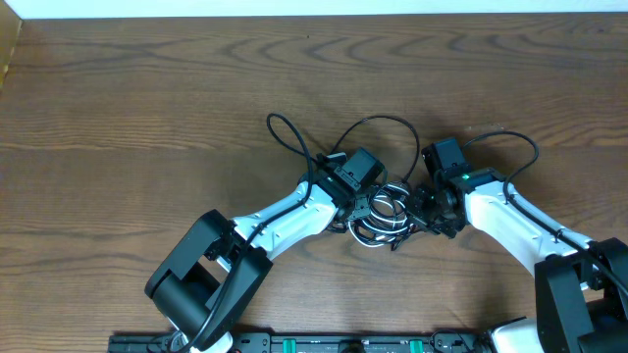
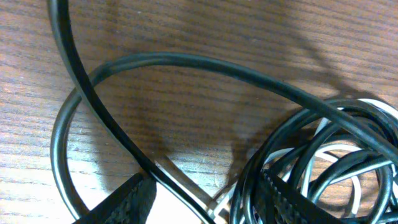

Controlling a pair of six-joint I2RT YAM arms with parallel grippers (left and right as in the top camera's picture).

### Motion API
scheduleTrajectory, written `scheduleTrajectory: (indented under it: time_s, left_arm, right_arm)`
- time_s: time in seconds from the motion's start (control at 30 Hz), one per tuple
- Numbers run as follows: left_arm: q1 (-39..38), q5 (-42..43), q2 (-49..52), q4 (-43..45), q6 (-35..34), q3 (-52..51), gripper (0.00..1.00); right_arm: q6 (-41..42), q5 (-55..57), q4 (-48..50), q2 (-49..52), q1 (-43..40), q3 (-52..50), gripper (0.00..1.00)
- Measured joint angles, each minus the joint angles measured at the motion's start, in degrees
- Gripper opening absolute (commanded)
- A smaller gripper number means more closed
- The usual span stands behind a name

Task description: Untangle cables

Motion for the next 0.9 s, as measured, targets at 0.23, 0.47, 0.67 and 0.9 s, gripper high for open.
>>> scheduleTrajectory:
  time_s: [0.23, 0.47, 0.67, 0.9]
  left_arm:
    - [0.00, 0.02, 0.00, 0.02, 0.00, 0.00, 0.55]
    - [0.00, 0.02, 0.00, 0.02, 0.00, 0.00, 0.55]
    - [0.00, 0.02, 0.00, 0.00, 0.00, 0.00, 0.56]
    - [0.00, -0.15, 0.00, 0.00, 0.00, 0.00, 0.56]
  right_arm:
    - [0.87, -0.87, 0.04, -0.02, 0.00, -1.44, 0.01]
    - [0.61, -1.68, -0.94, -0.02, 0.00, -1.66, 0.01]
    - [-4.81, -6.36, -4.90, -0.66, -1.86, -0.59, 0.01]
    - [-20.81, -23.61, -8.55, -5.03, -9.51, 0.46, 0.01]
